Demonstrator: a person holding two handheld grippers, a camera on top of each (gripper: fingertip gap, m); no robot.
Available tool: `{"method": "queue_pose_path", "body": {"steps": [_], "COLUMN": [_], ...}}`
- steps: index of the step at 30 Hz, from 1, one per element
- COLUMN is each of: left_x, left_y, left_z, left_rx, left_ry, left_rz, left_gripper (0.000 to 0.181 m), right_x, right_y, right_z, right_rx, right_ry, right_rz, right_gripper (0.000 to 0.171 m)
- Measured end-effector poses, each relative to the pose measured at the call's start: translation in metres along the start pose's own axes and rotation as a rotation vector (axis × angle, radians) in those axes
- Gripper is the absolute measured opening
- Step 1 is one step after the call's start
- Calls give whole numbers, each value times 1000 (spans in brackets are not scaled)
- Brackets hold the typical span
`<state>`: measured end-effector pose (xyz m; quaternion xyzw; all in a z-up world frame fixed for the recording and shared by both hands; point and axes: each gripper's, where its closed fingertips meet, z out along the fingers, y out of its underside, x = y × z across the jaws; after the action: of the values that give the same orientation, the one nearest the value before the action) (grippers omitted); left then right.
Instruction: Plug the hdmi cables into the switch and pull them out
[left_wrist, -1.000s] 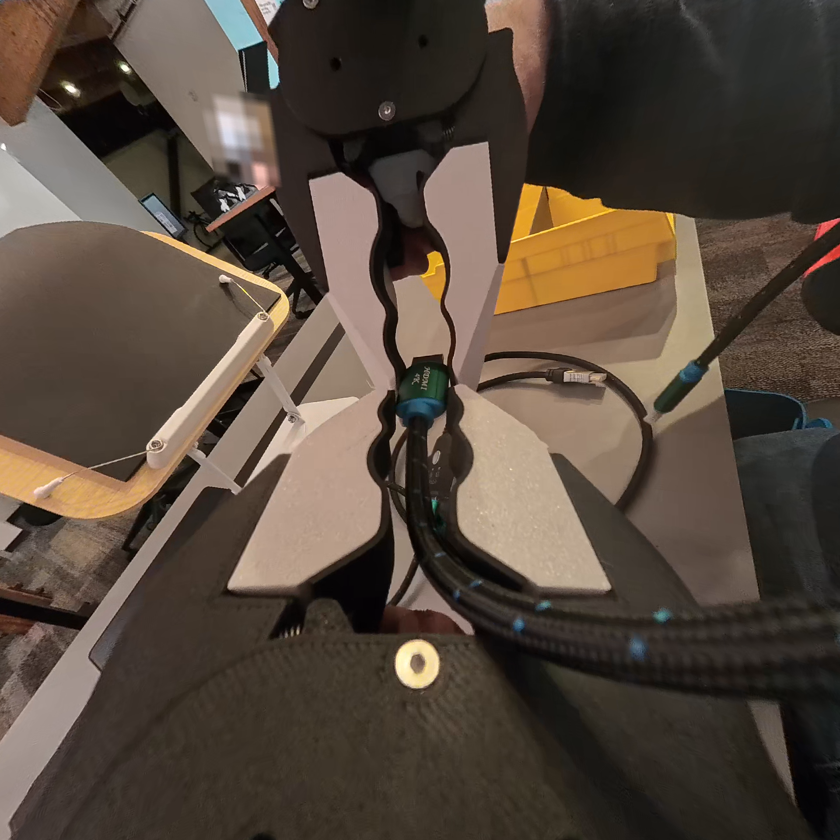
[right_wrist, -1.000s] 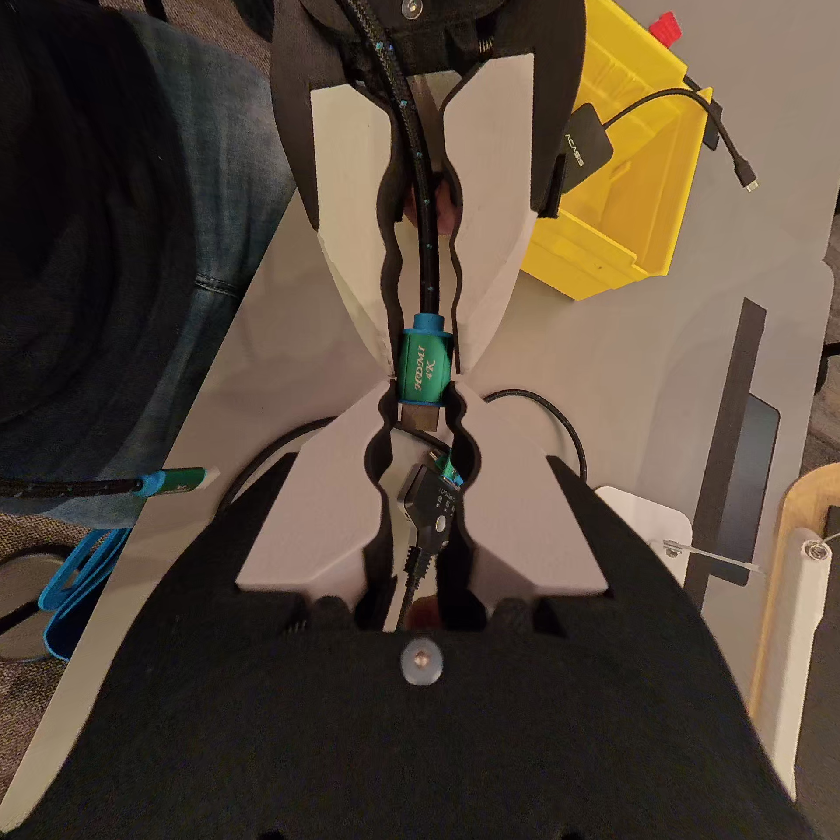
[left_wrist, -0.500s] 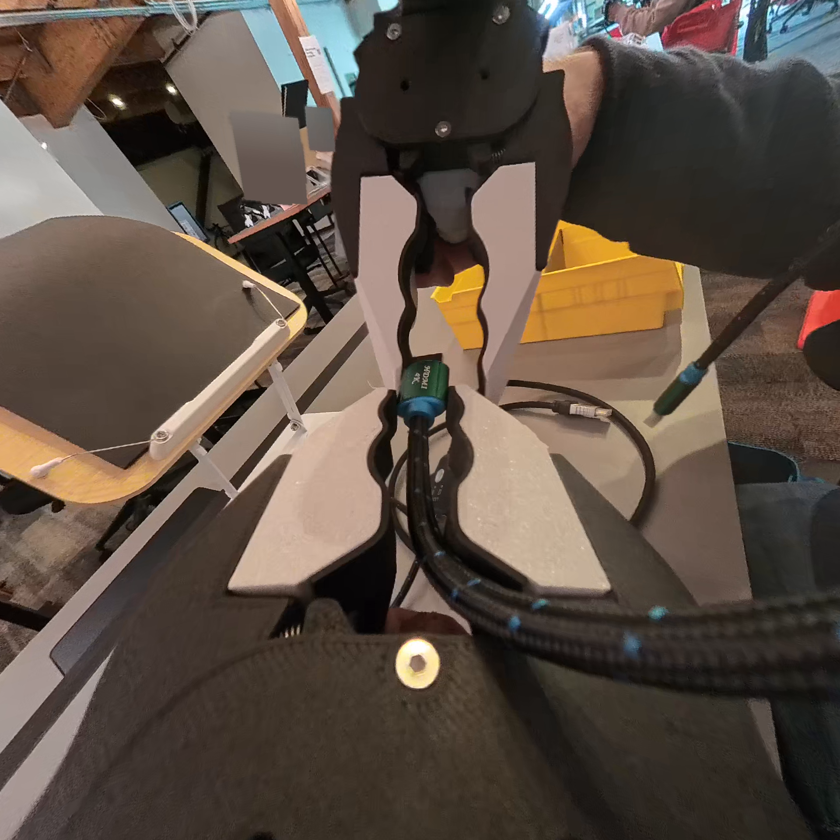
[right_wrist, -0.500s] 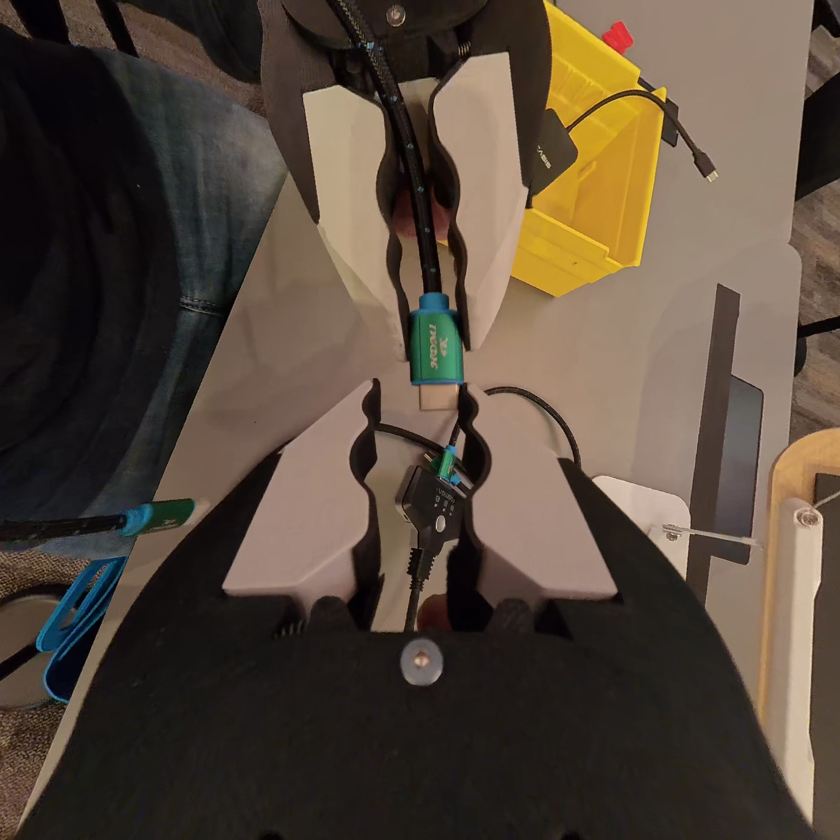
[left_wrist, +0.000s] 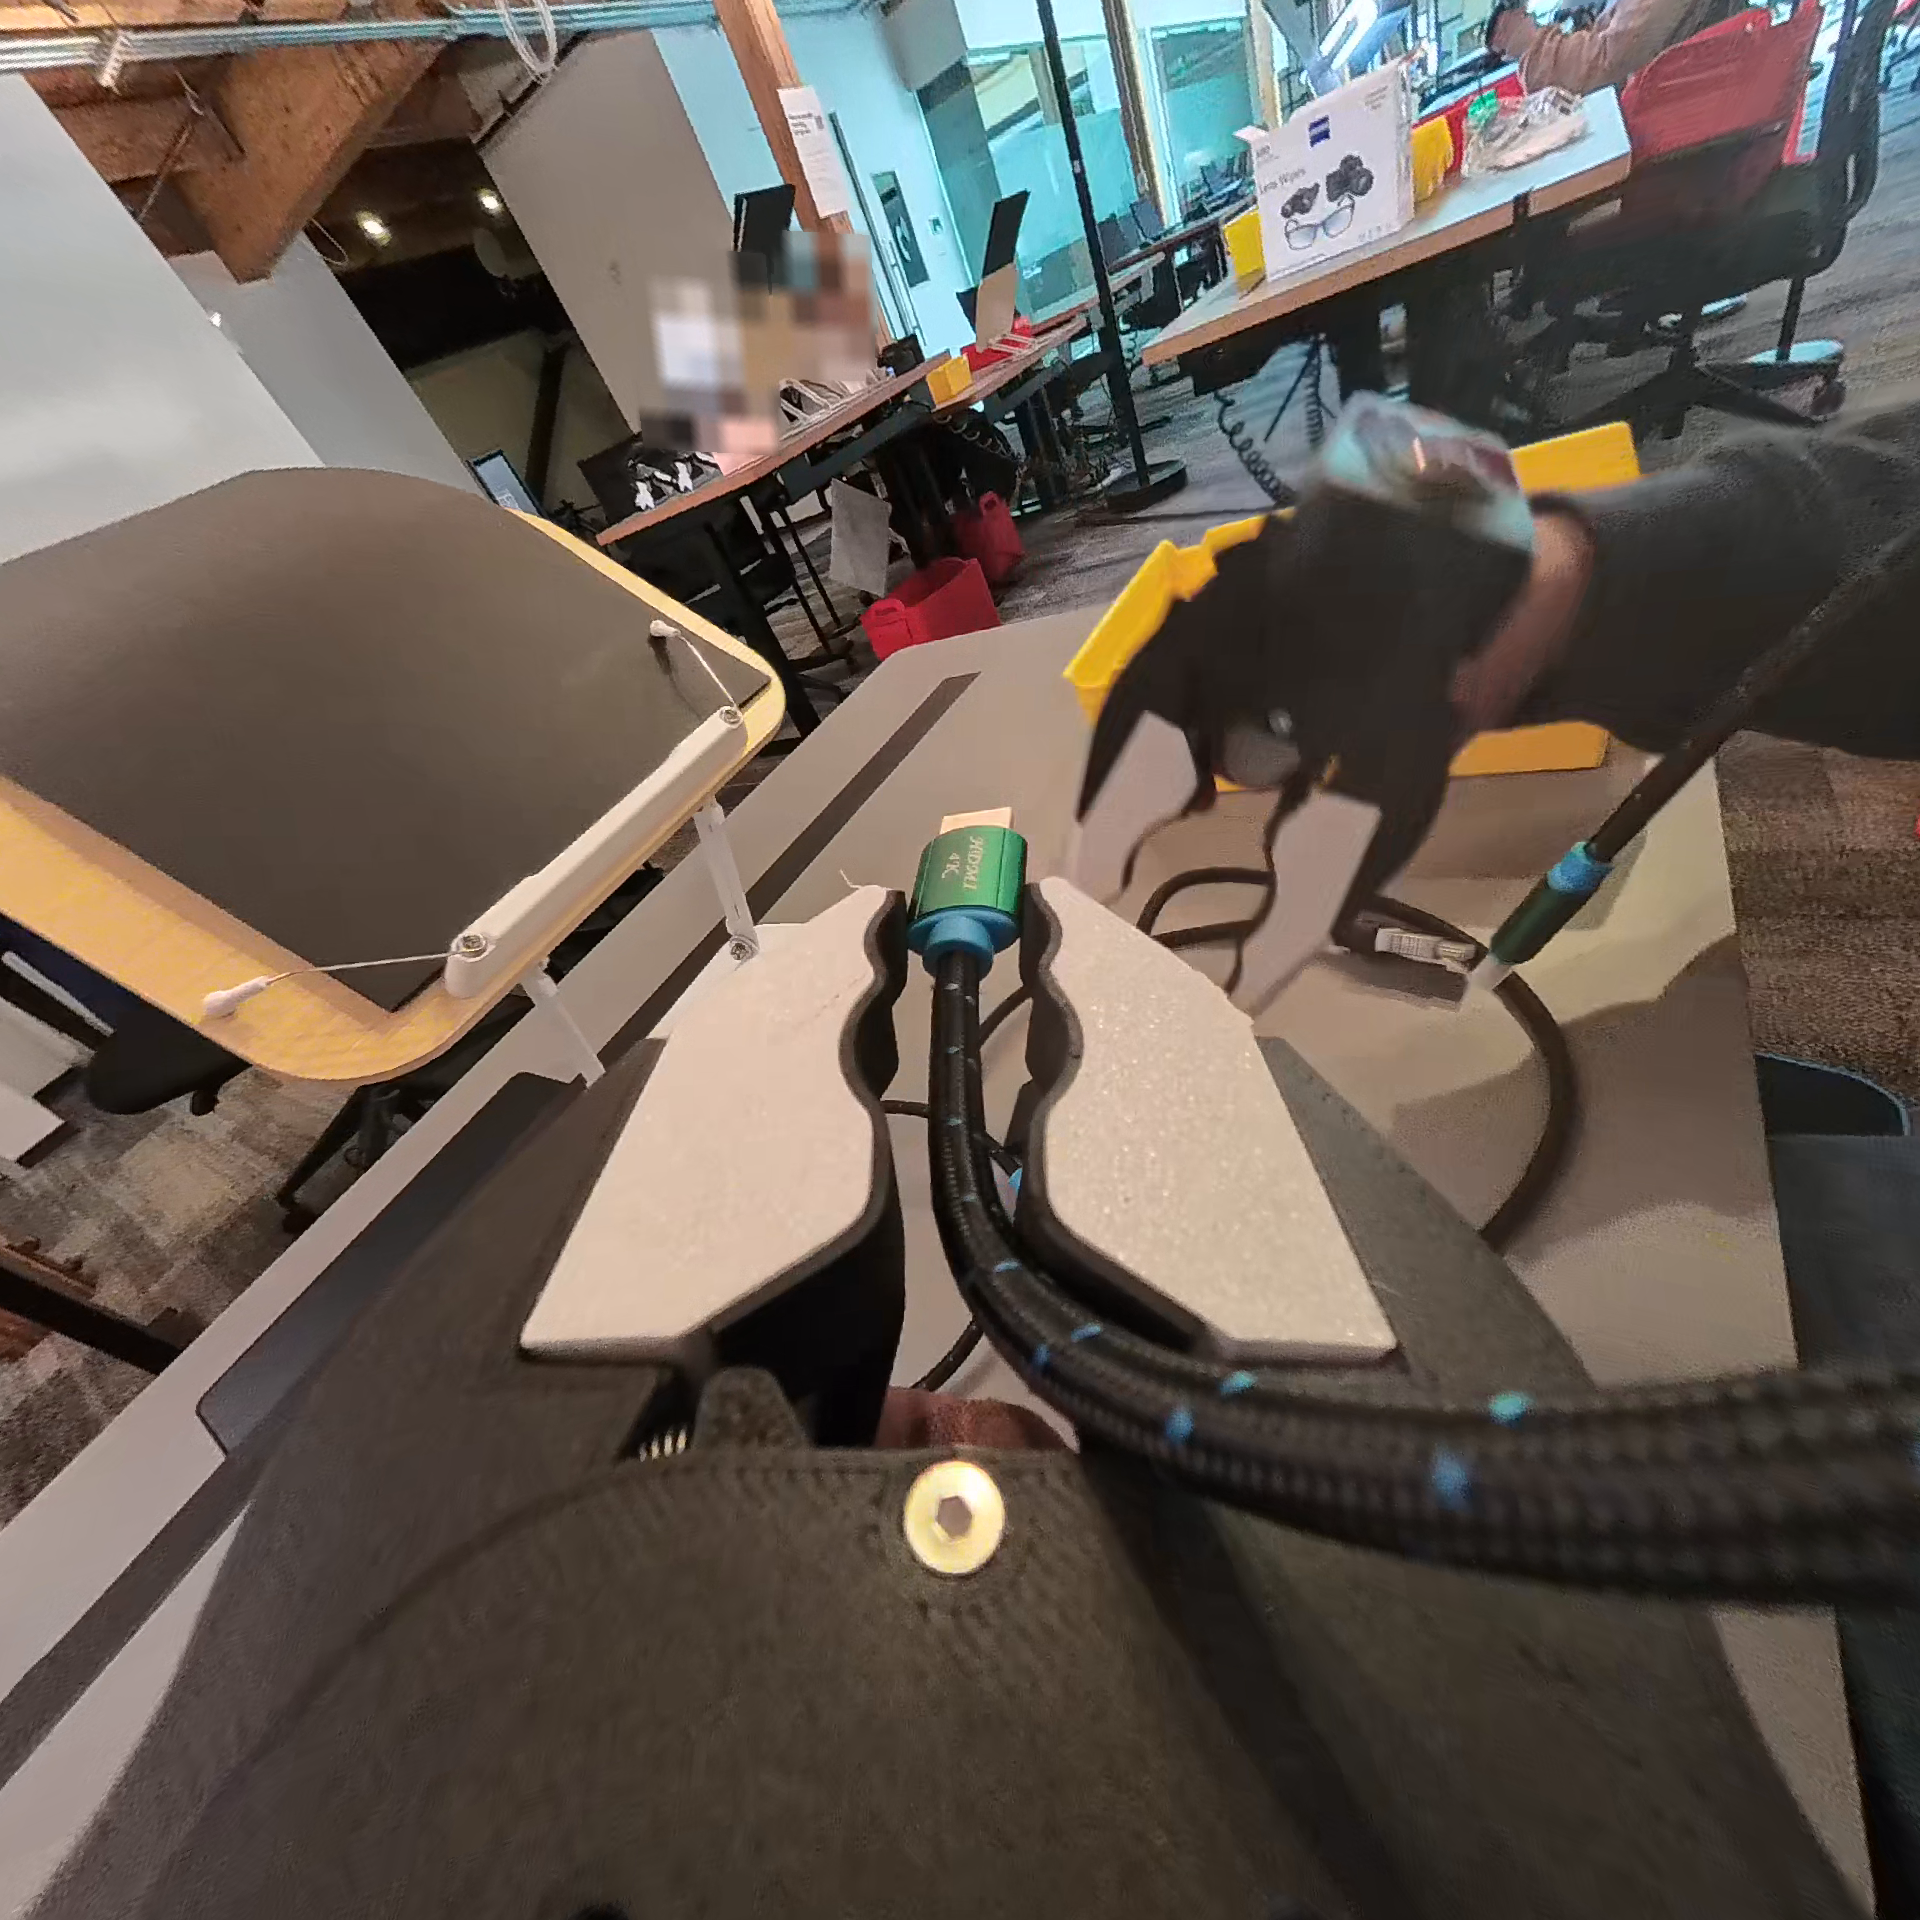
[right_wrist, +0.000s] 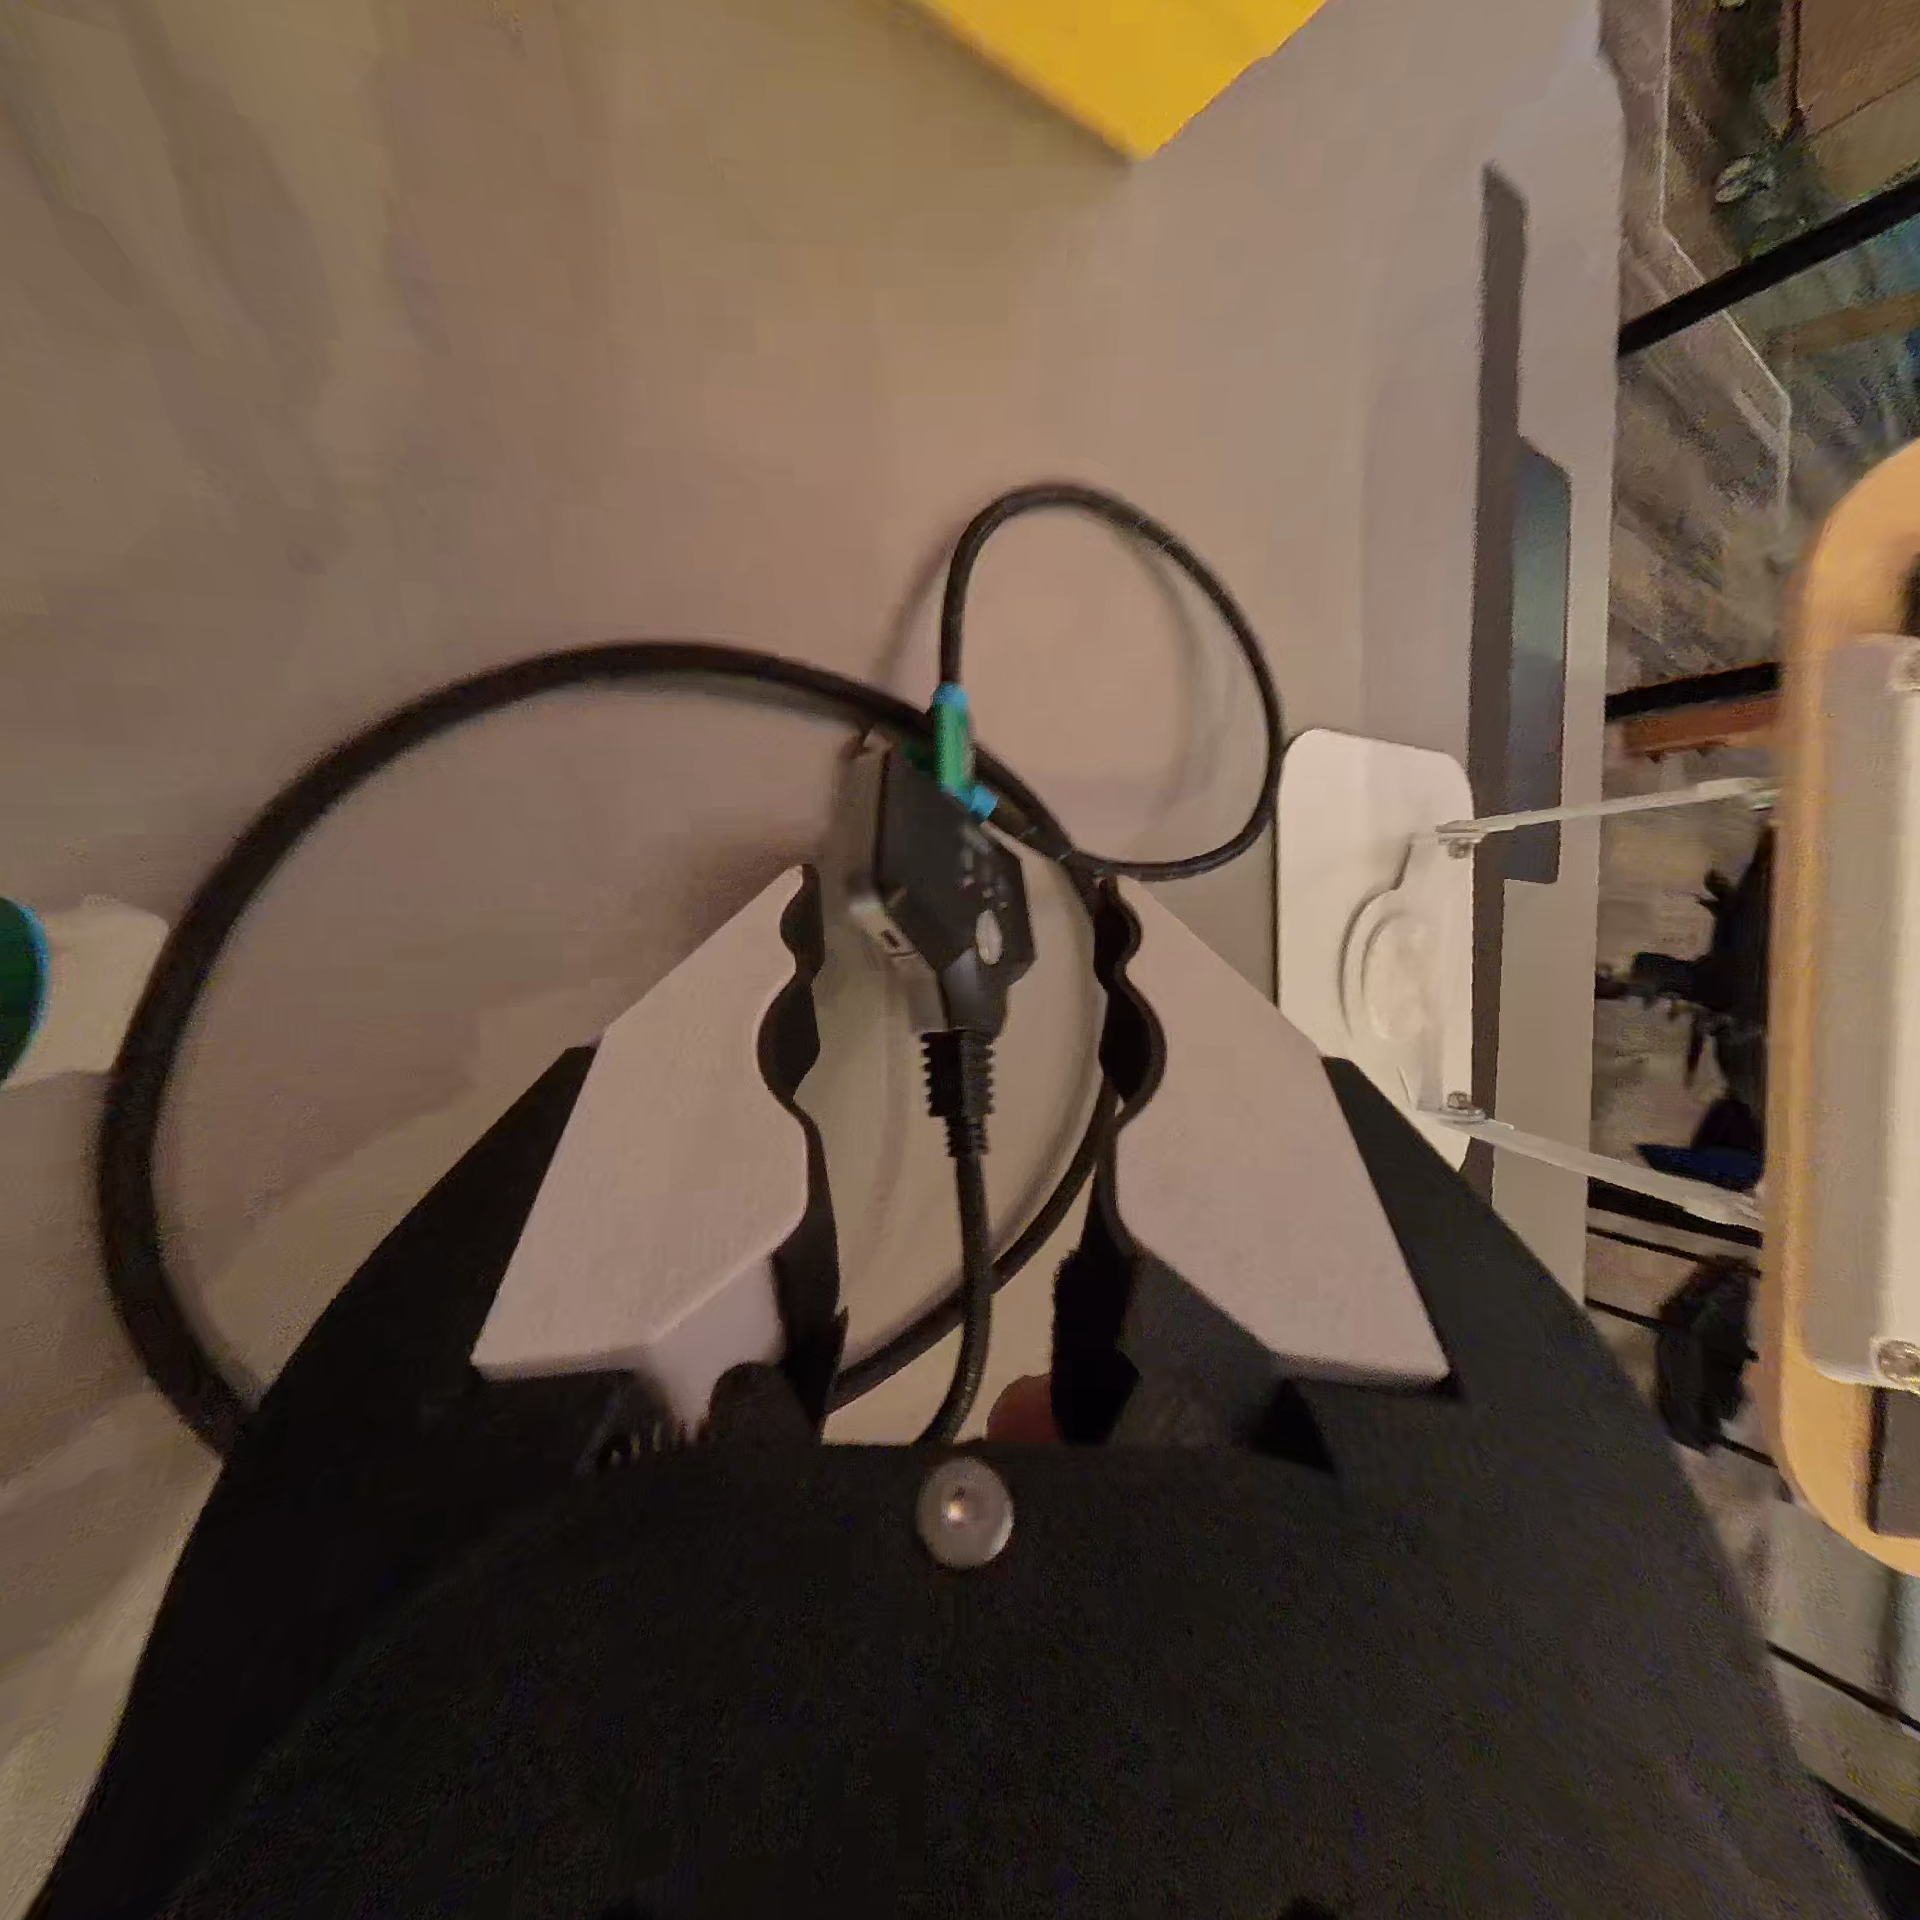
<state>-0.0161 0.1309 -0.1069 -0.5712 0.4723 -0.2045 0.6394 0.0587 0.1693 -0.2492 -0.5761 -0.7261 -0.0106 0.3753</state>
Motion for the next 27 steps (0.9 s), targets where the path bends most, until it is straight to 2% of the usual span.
{"method": "queue_pose_path", "body": {"steps": [2, 5, 7, 9, 12, 19, 27], "left_x": [-1, -1, -1, 0, 0, -2, 6], "left_y": [1, 3, 3, 4, 3, 5, 3], "left_z": [0, 1, 1, 1, 1, 0, 5], "left_rx": [-2, -6, -7, -8, -8, 3, 15], "left_ry": [-4, -3, -3, -2, -1, 10, 46], "left_rz": [-1, -7, -10, -12, -15, -51, -120], "left_gripper": [20, 20, 20, 20, 20, 20, 20], "right_x": [-12, -3, 7, 9, 16, 44, 72], "right_y": [13, 27, 37, 44, 42, 19, -19], "right_z": [18, 38, 50, 59, 61, 25, -36], "right_rx": [-59, -138, -201, -220, -158, 62, 251], "right_ry": [28, 176, 249, 259, 284, 405, 504], "right_rz": [-51, -137, -164, -159, -135, -38, -60], "right_gripper": [52, 50, 42, 22, 19, 19, 20]}}
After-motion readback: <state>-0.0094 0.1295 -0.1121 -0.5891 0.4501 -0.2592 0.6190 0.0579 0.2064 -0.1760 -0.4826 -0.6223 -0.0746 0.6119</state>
